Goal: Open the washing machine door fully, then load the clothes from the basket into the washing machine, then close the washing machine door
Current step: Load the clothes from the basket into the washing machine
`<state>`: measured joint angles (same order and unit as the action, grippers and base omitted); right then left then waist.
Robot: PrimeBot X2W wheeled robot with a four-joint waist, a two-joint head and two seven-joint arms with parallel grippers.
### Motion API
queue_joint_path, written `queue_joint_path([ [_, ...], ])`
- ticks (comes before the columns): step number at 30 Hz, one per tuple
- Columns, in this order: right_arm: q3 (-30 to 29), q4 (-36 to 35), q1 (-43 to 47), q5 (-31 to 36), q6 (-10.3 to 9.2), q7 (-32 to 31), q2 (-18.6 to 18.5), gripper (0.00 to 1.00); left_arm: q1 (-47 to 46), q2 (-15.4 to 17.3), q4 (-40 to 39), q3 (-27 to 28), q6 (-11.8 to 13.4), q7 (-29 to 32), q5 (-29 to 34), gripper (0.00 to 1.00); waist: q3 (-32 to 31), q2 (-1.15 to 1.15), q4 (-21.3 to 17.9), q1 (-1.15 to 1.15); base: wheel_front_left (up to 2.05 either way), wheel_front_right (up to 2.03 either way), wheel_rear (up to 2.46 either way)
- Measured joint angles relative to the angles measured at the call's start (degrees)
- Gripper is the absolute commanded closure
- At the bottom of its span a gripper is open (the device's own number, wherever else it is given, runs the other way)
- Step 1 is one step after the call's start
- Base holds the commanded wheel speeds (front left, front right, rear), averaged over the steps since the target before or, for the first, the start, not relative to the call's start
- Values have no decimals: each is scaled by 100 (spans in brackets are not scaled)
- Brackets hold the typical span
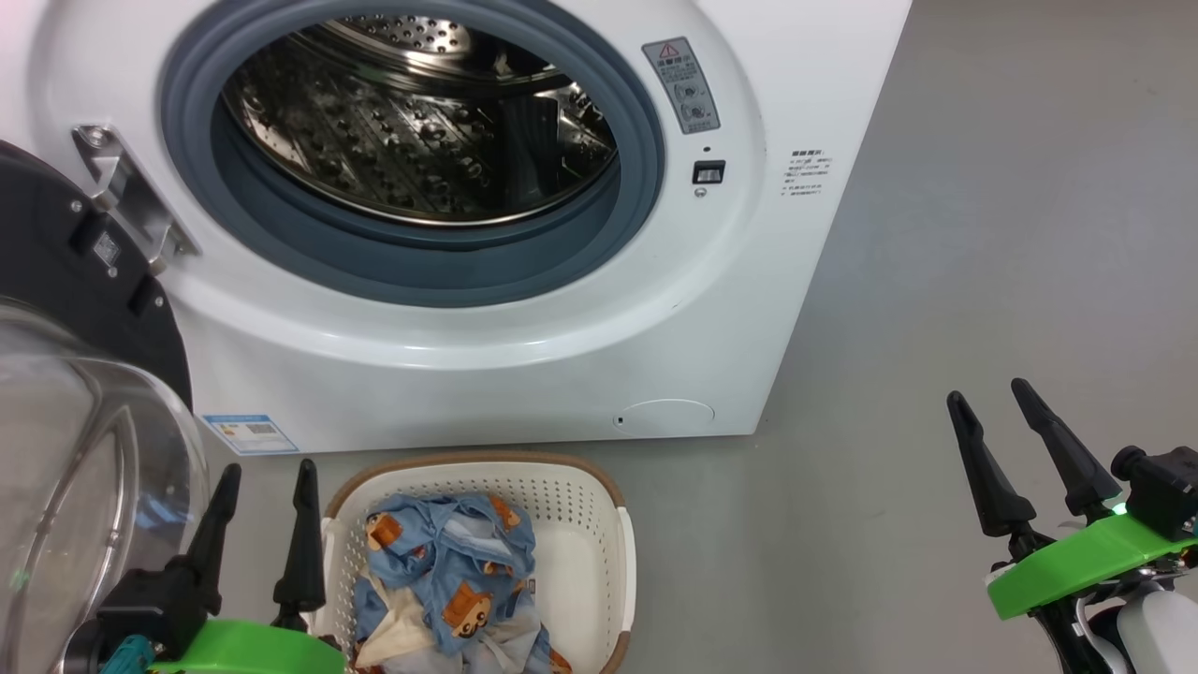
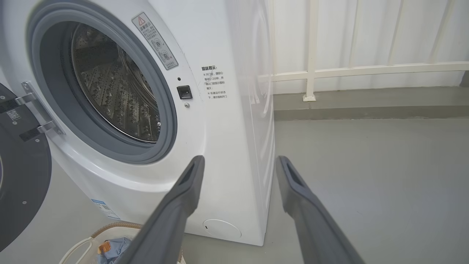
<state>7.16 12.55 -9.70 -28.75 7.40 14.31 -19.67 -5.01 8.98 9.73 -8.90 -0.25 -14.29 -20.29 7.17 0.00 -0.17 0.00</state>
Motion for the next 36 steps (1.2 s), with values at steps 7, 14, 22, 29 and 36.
queue_joint_path([
  [7,3,-20,-8,1,0,0,14,0,-25,3,46,-22,0,0,0,0,120,0,-49,0,0,0,0],
  [14,5,-60,-155,1,0,0,27,0,-179,22,80,-51,0,9,14,0,325,0,-118,0,0,0,0],
  [22,-14,-114,-249,5,0,0,147,0,-379,92,141,-68,2,19,15,0,659,0,-196,0,0,0,0],
  [29,-26,-213,-486,41,0,0,172,0,-638,132,233,-77,7,62,14,0,1019,0,-264,0,0,0,0],
  [36,-29,-314,-753,45,0,1,201,0,-1001,112,469,-82,8,78,-5,0,1437,0,-338,0,0,0,0],
])
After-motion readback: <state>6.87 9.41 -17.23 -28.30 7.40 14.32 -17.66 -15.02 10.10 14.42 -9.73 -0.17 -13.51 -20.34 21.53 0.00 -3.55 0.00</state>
